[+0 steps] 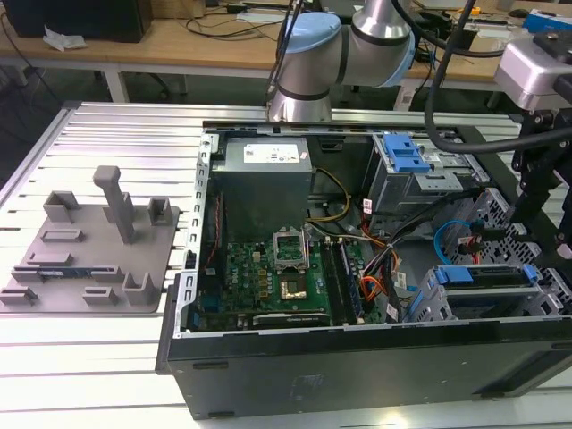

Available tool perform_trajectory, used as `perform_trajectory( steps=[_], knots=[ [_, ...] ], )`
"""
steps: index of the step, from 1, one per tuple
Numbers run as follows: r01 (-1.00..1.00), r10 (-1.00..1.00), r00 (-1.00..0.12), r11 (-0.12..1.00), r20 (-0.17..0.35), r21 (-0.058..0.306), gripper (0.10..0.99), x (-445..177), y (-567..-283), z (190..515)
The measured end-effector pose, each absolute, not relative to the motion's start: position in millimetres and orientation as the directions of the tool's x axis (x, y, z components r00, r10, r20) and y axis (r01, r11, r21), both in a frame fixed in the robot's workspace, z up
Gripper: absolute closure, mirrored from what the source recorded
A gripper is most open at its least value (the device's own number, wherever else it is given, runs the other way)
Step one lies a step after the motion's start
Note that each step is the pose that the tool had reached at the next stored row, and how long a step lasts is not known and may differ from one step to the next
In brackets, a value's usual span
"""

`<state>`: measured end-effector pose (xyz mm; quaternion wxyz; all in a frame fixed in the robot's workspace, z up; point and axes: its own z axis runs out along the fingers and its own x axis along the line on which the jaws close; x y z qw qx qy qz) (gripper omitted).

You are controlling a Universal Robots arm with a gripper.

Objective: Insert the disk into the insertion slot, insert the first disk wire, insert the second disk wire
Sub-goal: 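Insert the first disk wire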

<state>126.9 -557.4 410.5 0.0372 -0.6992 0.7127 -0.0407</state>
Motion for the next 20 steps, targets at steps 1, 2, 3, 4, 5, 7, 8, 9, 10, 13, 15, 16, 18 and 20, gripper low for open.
perform_trajectory(
  steps=[1,2,3,4,5,7,8,9,10,13,15,16,18,20],
  knots=[
    [-0.993,-1.0,-0.024,0.023,0.007,-0.118,0.525,126.9,-557.3,410.2],
    [-0.992,-0.999,-0.03,0.027,0.018,-0.124,0.525,125.4,-557.3,409.6],
    [-0.992,-0.999,-0.03,0.025,0.038,-0.126,0.525,122.5,-556.2,409.3],
    [-0.992,-0.998,-0.03,0.022,0.06,-0.126,0.525,121.5,-551.9,409.1],
    [-0.992,-0.997,-0.03,0.02,0.07,-0.127,0.525,121.4,-548.5,409.0],
    [-0.992,-0.997,-0.029,0.019,0.078,-0.127,0.525,121.5,-542.6,409.1],
    [-0.992,-0.996,-0.029,0.019,0.079,-0.127,0.525,121.4,-539.4,409.1],
    [-0.992,-0.996,-0.029,0.018,0.081,-0.127,0.525,121.4,-534.1,409.1],
    [-0.992,-0.996,-0.029,0.018,0.081,-0.127,0.525,121.4,-529.8,409.1],
    [-0.992,-0.996,-0.029,0.018,0.085,-0.126,0.525,121.5,-516.7,409.0],
    [-0.993,-0.995,-0.028,0.017,0.091,-0.119,0.525,122.0,-508.9,408.6],
    [-0.994,-0.995,-0.027,0.017,0.093,-0.108,0.525,123.1,-505.8,408.3],
    [-0.997,-0.995,-0.024,0.017,0.095,-0.079,0.525,127.3,-501.3,407.8],
    [-0.998,-0.995,-0.023,0.017,0.096,-0.062,0.525,131.9,-498.1,407.1]
  ],
)
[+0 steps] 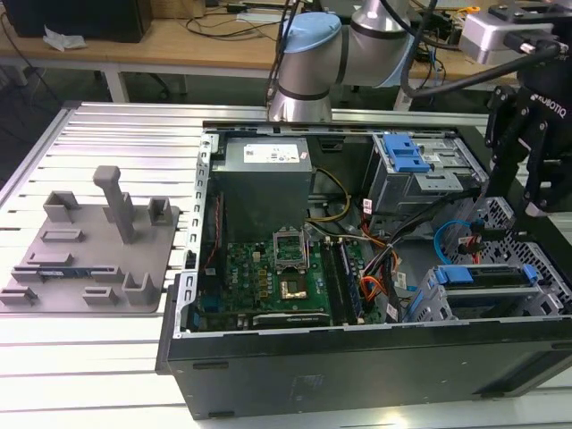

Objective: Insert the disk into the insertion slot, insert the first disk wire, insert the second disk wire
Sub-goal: 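Insert the first disk wire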

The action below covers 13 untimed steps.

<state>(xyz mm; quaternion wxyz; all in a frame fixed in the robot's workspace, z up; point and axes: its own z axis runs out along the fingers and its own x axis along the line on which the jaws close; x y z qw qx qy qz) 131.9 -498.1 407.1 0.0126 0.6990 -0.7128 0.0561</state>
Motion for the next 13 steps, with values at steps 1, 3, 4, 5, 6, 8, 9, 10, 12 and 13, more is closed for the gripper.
perform_trajectory(
  steps=[1,3,4,5,6,8,9,10,12,13],
  knots=[
    [-0.998,-0.995,-0.022,0.016,0.102,-0.055,0.525,135.7,-495.7,405.7],
    [-0.998,-0.992,-0.022,0.015,0.126,-0.053,0.525,137.7,-492.6,404.9],
    [-0.998,-0.989,-0.021,0.014,0.144,-0.053,0.525,138.3,-491.2,404.7],
    [-0.999,-0.986,-0.021,0.013,0.168,-0.053,0.525,138.9,-489.7,404.5],
    [-0.999,-0.982,-0.021,0.012,0.186,-0.053,0.525,139.3,-488.3,404.3],
    [-0.999,-0.974,-0.021,0.01,0.227,-0.053,0.525,140.2,-485.2,403.9],
    [-0.999,-0.97,-0.021,0.009,0.244,-0.052,0.525,140.5,-483.5,403.6],
    [-0.999,-0.966,-0.021,0.008,0.259,-0.052,0.525,140.7,-481.9,403.3],
    [-0.999,-0.955,-0.021,0.006,0.296,-0.052,0.537,141.2,-477.8,401.6],
    [-0.999,-0.952,-0.021,0.005,0.306,-0.052,0.604,141.4,-476.7,401.1]
  ],
)
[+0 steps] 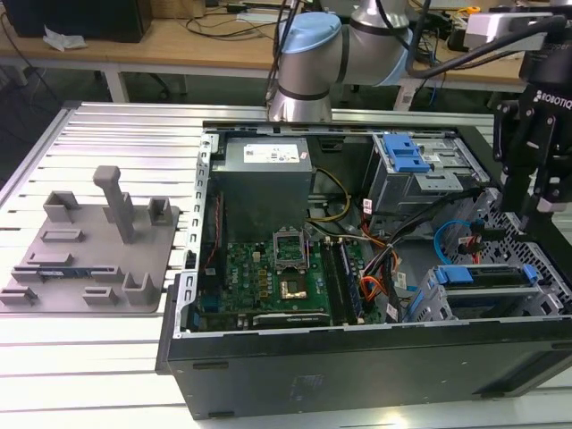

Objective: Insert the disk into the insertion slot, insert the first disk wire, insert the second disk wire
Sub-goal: 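Insert the first disk wire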

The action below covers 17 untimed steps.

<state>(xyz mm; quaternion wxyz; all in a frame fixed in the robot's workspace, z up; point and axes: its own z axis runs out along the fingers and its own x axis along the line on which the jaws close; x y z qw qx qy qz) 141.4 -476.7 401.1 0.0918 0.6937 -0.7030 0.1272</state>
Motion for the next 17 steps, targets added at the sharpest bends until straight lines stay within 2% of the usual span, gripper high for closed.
perform_trajectory(
  steps=[2,3,4,9,14,17],
  knots=[
    [-0.999,-0.944,-0.021,0.004,0.329,-0.051,0.729,141.9,-474.2,399.5],
    [-0.999,-0.94,-0.02,0.003,0.34,-0.051,0.729,142.1,-473.2,398.9],
    [-0.999,-0.938,-0.021,0.003,0.347,-0.051,0.796,142.2,-472.6,398.4],
    [-0.999,-0.936,-0.025,0.008,0.35,-0.05,0.796,142.3,-469.2,396.6],
    [-0.995,-0.931,-0.099,0.087,0.35,-0.051,0.796,143.4,-467.8,392.7],
    [-0.995,-0.932,-0.098,0.086,0.35,-0.051,0.796,144.0,-459.8,391.9]
  ],
)
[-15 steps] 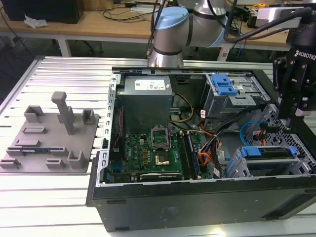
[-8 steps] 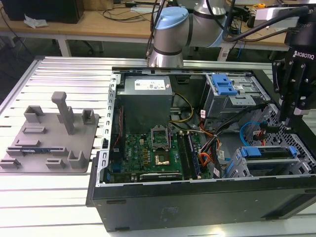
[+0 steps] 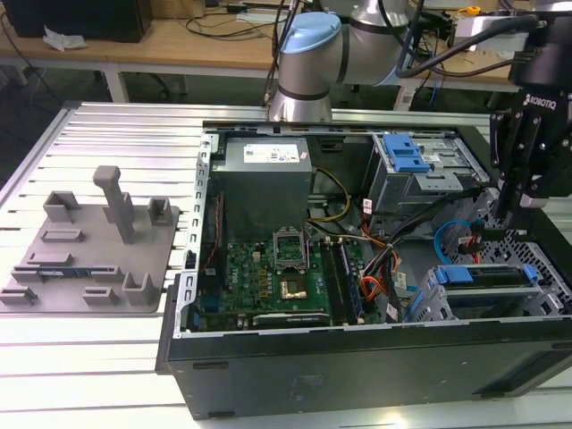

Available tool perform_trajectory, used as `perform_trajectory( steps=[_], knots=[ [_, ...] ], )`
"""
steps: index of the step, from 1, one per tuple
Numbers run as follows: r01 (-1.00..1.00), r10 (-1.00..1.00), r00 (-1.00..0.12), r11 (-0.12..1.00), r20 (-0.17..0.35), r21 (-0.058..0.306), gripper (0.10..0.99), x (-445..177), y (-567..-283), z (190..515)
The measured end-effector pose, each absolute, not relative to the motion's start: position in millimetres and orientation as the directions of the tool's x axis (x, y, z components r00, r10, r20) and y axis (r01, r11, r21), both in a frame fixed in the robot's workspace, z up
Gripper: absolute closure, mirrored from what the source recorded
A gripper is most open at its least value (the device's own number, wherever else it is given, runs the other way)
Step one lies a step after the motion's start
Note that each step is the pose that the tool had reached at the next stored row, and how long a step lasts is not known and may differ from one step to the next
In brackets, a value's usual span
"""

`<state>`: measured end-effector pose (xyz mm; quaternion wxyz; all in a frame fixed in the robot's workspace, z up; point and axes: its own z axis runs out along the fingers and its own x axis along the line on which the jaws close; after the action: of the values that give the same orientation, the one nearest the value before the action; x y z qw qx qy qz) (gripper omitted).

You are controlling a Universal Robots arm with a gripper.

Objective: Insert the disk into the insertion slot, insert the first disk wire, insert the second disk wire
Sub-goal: 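Insert the first disk wire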

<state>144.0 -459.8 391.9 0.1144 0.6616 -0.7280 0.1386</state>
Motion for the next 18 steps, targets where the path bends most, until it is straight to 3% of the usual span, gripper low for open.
perform_trajectory(
  steps=[10,18],
  knots=[
    [-0.996,-0.933,-0.082,0.068,0.351,-0.051,0.796,154.6,-423.1,384.4],
    [-0.996,-0.933,-0.068,0.044,0.354,-0.075,0.796,154.7,-422.8,375.6]
  ],
)
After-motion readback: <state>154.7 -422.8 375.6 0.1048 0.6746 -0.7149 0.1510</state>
